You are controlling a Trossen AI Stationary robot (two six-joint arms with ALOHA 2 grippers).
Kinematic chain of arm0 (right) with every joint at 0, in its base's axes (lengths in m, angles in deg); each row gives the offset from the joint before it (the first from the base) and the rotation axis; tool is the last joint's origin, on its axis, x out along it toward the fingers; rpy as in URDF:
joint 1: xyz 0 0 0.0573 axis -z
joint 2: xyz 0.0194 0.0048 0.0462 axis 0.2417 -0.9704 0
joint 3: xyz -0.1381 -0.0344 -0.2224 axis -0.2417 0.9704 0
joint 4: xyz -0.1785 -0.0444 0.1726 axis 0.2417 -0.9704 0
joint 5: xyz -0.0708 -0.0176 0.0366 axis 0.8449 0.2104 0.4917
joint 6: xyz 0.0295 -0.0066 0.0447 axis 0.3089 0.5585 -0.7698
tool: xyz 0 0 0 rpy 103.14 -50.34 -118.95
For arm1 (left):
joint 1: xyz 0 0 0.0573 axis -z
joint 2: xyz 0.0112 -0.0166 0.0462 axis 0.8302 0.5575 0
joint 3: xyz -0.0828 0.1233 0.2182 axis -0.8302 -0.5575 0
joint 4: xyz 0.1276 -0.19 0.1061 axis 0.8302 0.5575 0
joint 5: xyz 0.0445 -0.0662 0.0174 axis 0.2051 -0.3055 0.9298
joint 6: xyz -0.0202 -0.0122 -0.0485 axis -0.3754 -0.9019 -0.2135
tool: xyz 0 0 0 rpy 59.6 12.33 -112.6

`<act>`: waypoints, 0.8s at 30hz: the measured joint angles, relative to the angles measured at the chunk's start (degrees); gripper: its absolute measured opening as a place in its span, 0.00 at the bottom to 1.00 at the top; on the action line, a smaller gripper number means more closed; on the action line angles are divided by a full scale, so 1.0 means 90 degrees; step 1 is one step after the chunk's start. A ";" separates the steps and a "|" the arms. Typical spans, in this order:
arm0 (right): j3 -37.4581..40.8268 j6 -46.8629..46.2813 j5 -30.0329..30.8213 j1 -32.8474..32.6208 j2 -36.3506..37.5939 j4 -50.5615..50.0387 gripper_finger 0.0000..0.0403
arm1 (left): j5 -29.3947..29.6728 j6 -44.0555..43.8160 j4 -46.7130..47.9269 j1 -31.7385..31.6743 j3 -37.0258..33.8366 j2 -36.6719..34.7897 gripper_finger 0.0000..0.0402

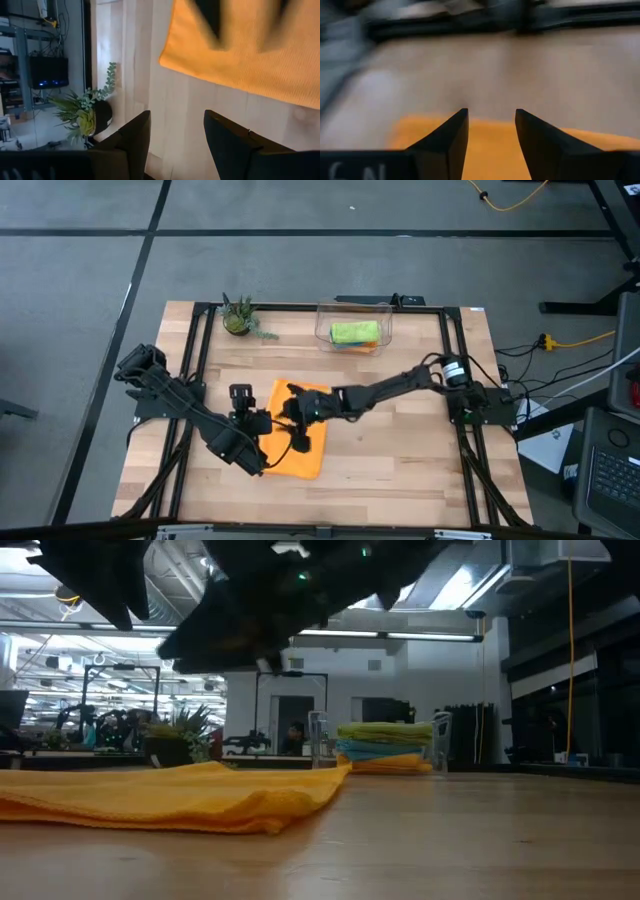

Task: Fold microfiber towels
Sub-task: Fold the orange towel on the table

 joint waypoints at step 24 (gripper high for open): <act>0.0096 -0.1146 0.3520 -0.0759 -0.1970 0.1555 0.41 | 0.0027 -0.0035 -0.0119 0.0072 0.0000 0.0000 0.44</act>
